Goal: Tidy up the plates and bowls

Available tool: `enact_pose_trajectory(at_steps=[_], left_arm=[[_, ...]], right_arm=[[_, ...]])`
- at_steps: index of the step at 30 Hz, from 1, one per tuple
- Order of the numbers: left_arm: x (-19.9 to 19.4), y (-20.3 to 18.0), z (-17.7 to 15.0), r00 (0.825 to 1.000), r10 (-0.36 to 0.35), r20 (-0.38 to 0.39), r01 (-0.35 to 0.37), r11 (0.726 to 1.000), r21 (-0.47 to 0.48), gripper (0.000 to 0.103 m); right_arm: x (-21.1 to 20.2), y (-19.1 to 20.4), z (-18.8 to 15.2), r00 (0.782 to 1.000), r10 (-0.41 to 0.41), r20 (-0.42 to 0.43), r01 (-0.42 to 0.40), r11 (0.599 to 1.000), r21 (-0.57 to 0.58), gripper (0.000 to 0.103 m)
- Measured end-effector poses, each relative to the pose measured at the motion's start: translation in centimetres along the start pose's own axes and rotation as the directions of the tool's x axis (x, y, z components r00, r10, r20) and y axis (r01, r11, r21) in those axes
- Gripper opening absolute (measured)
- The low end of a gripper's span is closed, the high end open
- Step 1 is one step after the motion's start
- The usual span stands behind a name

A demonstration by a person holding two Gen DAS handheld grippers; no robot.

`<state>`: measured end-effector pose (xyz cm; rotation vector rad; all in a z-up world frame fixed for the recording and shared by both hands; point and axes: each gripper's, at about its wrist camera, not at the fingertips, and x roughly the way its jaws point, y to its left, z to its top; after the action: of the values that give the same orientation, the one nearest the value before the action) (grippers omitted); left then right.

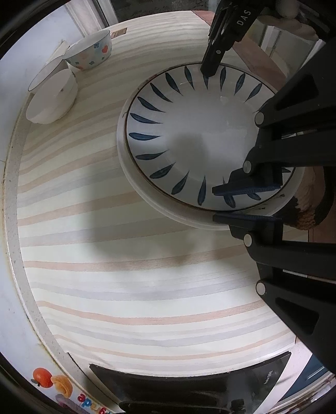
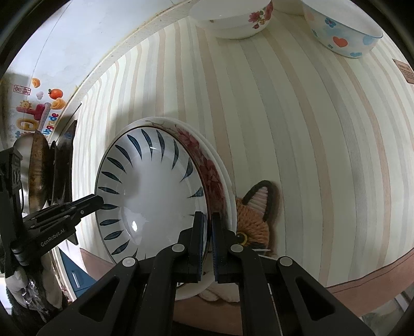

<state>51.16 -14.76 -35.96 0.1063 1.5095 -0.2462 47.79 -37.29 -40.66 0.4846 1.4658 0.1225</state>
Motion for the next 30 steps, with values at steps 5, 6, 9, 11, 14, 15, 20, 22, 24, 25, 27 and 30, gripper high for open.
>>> enact_pose_trajectory(at_steps=[5,6,9,11,14,15,20,22,24,25,27,30], left_arm=[[0.3,-0.3,-0.3,1.0,0.015,0.007,-0.015,0.999,-0.034,0.012],[0.3,-0.1,-0.3,1.0,0.016,0.007,-0.016,0.999,-0.041,0.012],[0.3,0.3,-0.8,1.0,0.015,0.003,-0.015,0.997,-0.073,0.012],[0.4,0.5,-0.9,1.0,0.013,-0.003,-0.013,0.995,-0.096,0.012],[0.7,0.6,-1.0,1.0,0.012,-0.009,-0.013,0.993,-0.12,0.013],[0.7,0.7,-1.0,1.0,0.009,-0.011,-0.01,0.991,-0.13,0.013],[0.6,1.3,-1.2,1.0,-0.001,-0.014,-0.001,0.985,-0.172,0.013],[0.6,1.4,-1.7,1.0,0.003,-0.013,-0.005,0.983,-0.182,0.013],[0.3,1.5,-2.2,1.0,0.008,-0.008,-0.009,0.983,-0.184,0.013],[0.0,1.5,-2.5,1.0,0.007,-0.004,-0.008,0.983,-0.185,0.013],[-0.7,1.4,-3.3,1.0,0.018,0.011,-0.015,0.983,-0.182,0.013],[-2.7,0.9,-4.4,0.998,0.043,0.054,-0.034,0.986,-0.162,0.013]], right_arm=[[-0.1,0.2,0.1,1.0,-0.013,-0.006,0.013,1.0,0.005,0.01],[-0.1,0.3,0.1,1.0,-0.017,-0.006,0.017,1.0,0.007,0.01],[0.0,0.5,0.4,1.0,-0.027,-0.014,0.027,1.0,0.006,0.01],[0.0,0.6,0.5,0.999,-0.036,-0.021,0.036,0.999,0.001,0.011],[-0.2,0.7,0.6,0.999,-0.049,-0.024,0.048,0.999,-0.012,0.012],[-0.3,0.8,0.7,0.999,-0.048,-0.02,0.048,0.999,-0.014,0.012],[-1.3,0.8,1.0,0.999,-0.037,-0.006,0.037,0.999,-0.019,0.013],[-1.7,1.0,0.8,0.999,-0.042,0.0,0.042,0.999,-0.029,0.014],[-2.1,1.2,0.6,0.999,-0.047,0.002,0.047,0.998,-0.041,0.014],[-2.4,1.4,0.5,0.999,-0.052,0.005,0.052,0.997,-0.049,0.015],[-3.1,1.9,0.1,0.998,-0.063,0.018,0.064,0.996,-0.059,0.016],[-4.7,2.9,-1.1,0.996,-0.077,0.049,0.081,0.994,-0.076,0.016]])
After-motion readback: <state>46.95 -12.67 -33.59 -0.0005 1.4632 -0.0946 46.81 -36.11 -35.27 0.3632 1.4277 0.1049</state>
